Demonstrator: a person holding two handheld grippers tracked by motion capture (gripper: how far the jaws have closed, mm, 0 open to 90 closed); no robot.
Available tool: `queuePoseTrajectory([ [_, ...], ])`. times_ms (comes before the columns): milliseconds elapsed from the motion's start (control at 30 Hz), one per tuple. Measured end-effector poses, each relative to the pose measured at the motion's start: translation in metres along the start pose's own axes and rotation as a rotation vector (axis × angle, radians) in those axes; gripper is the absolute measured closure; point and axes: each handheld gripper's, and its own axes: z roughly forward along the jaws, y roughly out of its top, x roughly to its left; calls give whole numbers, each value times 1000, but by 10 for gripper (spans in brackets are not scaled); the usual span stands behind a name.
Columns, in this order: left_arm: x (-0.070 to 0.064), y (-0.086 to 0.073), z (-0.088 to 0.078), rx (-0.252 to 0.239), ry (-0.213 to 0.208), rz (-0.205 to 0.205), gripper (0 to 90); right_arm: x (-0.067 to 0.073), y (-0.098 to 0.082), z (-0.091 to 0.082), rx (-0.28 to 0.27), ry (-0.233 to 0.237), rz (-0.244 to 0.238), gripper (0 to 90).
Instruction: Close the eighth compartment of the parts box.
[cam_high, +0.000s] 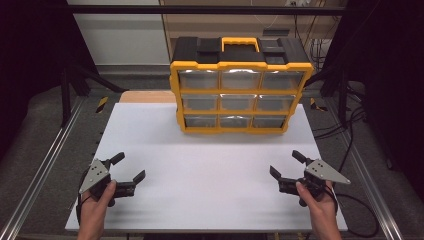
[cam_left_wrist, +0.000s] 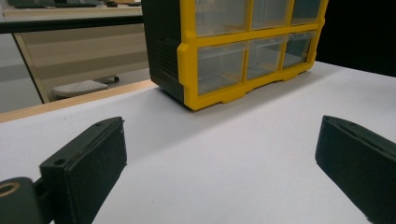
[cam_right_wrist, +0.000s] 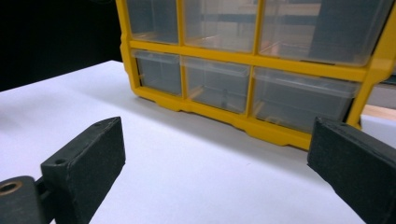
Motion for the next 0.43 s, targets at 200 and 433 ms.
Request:
queuePoseTrajectory([
  [200,-2,-1,3,8,-12,0,20,5,-9,6,5,33,18,53],
  [433,-6,-3,8,21,-23,7,19,11,-16,15,31,89,14,66],
])
